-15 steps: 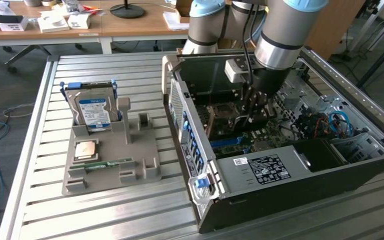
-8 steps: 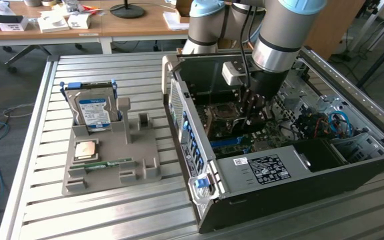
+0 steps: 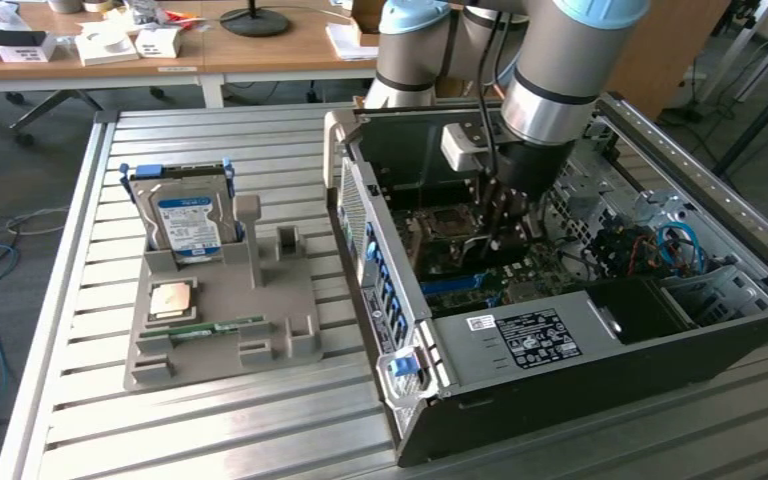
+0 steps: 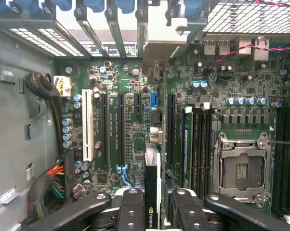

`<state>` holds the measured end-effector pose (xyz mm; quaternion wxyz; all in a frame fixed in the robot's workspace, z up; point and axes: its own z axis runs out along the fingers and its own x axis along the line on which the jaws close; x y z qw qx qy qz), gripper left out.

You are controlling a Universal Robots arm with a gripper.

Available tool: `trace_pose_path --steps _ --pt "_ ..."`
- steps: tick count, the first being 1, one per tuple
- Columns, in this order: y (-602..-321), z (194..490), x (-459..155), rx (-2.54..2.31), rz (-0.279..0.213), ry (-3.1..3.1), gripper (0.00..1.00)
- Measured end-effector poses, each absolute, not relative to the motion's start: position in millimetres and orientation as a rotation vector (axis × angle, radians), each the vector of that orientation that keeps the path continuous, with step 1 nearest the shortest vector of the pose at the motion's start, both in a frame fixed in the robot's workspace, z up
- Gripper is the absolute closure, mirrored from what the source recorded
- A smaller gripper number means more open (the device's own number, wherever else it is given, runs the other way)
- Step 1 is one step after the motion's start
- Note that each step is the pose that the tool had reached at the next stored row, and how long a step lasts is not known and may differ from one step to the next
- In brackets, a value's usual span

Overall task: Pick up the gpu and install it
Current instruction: 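Insert the gpu into the slot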

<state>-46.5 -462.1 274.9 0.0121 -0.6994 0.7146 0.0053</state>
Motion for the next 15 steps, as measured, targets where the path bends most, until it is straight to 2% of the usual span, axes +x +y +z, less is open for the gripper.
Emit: trace_pose_path --steps 15 --pt "-462.1 274.9 -54.5 -2.181 0.016 2.228 0.74"
